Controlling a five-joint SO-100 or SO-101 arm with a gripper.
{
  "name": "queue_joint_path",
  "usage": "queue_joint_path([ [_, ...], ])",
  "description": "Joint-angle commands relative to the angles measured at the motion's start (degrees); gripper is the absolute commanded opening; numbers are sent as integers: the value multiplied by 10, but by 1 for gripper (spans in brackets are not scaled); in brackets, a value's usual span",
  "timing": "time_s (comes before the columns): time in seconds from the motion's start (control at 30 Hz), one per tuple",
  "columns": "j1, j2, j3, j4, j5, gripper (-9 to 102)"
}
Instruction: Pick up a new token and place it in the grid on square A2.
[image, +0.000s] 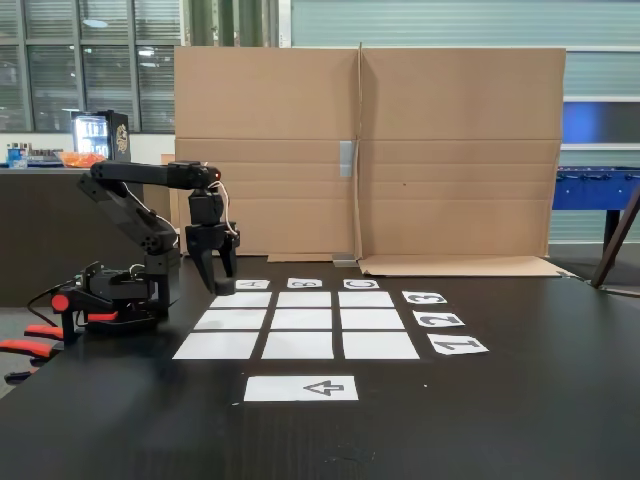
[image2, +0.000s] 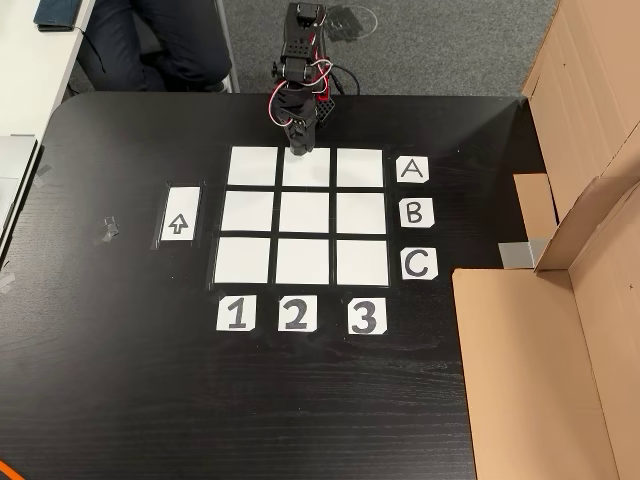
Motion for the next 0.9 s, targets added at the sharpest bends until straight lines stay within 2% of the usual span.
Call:
queue_joint_path([
  [0.0,-12,-3,4,-10,-4,14],
  [0.87,-36,-107,52,-112,1,14],
])
